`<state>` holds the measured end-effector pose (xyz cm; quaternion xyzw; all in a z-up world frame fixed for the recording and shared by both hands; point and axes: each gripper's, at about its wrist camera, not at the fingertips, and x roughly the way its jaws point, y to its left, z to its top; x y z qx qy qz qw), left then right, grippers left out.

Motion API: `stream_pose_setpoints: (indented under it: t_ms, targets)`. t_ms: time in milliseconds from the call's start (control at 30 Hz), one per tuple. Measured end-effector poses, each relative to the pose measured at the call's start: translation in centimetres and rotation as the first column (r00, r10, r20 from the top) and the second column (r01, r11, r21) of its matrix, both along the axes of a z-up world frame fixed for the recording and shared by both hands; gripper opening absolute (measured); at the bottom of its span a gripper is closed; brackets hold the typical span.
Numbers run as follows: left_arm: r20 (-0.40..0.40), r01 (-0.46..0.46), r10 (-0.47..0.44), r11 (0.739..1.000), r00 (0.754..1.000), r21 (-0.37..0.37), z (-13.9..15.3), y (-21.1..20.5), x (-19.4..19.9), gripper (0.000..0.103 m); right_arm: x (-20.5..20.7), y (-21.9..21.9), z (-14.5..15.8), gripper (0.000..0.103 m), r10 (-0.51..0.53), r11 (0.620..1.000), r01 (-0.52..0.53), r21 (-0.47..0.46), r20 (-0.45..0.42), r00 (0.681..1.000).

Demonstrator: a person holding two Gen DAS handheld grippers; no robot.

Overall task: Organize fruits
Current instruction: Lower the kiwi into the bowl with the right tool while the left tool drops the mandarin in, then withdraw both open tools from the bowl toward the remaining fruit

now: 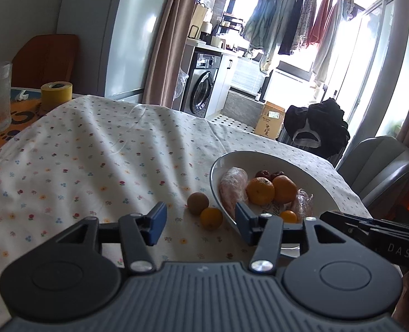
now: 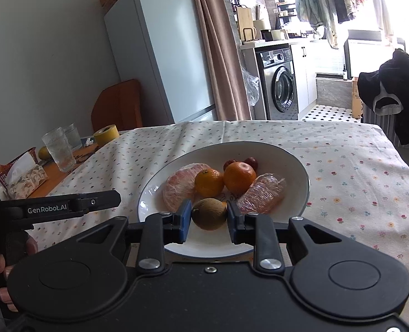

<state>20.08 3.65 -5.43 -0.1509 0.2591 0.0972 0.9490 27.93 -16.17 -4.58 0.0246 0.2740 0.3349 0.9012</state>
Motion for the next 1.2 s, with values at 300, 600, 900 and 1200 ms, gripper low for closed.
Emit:
stream_pose_setpoints:
  t_ms: [300, 600, 900, 1200]
  targets:
    - [-0.007, -0.037, 0.037, 0.999, 0.999, -0.014, -0.5, 1.6, -1.3, 0.075, -0.5, 1.4, 0.1, 0.045, -0.011, 1.000, 0.011, -0.019, 0.012, 1.000]
    - [-0.009, -0.054, 0.054, 0.998, 0.999, -0.025, -0.8, 2.3, -2.1, 0.082, -1.5, 1.5, -0.2, 0.061, -0.003, 1.000, 0.003, -0.029, -0.011, 1.000]
    - [-0.006, -0.051, 0.051, 0.998, 0.999, -0.022, -0.8, 2.5, -2.9, 0.083, -2.9, 1.7, -0.2, 0.061, 0.022, 0.999, -0.022, -0.029, -0.024, 0.999]
    - [-0.002, -0.041, 0.041, 0.999, 0.999, -0.022, -1.0, 3.3, -3.6, 0.083, -3.9, 2.4, -0.7, 0.061, 0.032, 0.999, -0.033, -0.041, -0.032, 0.999]
